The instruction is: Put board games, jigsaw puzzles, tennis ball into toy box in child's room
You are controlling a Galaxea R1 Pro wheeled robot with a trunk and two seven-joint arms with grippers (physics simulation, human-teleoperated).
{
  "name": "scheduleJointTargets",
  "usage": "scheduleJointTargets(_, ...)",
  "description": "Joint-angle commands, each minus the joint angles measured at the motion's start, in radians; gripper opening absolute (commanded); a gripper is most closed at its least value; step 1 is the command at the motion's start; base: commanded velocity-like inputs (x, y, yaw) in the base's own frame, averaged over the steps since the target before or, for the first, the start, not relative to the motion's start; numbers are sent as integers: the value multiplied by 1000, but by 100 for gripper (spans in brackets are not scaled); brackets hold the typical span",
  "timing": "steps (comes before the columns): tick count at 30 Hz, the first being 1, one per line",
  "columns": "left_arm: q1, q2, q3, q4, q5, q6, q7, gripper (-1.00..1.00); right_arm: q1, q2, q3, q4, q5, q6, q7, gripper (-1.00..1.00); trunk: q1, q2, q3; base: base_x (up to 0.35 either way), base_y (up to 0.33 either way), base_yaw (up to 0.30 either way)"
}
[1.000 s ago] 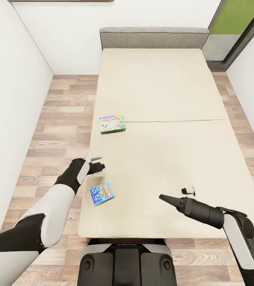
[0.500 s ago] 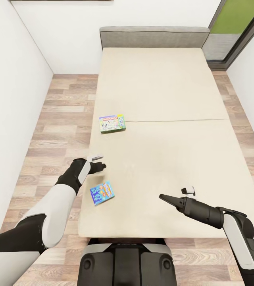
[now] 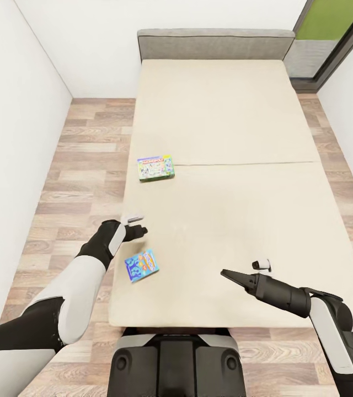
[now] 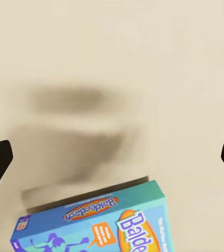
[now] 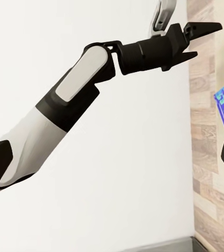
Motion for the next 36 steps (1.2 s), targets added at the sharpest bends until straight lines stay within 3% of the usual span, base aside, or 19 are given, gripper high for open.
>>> scheduleJointTargets(1,0,-1,5,-2,3,5,4,100,0,0,-1,0,3,3,5,100,1,-2,-3,0,0,0)
scheduleJointTargets(28,0,-2,2,-1,2,-14,4,100,0,1,2,3,4,3,-17,100,1,-2,-43,0,0,0)
scheduleJointTargets(36,0,-3,2,-1,2,-14,4,100,0,3,4,0,4,2,-21,100,1,-2,-55,-70,-157,0)
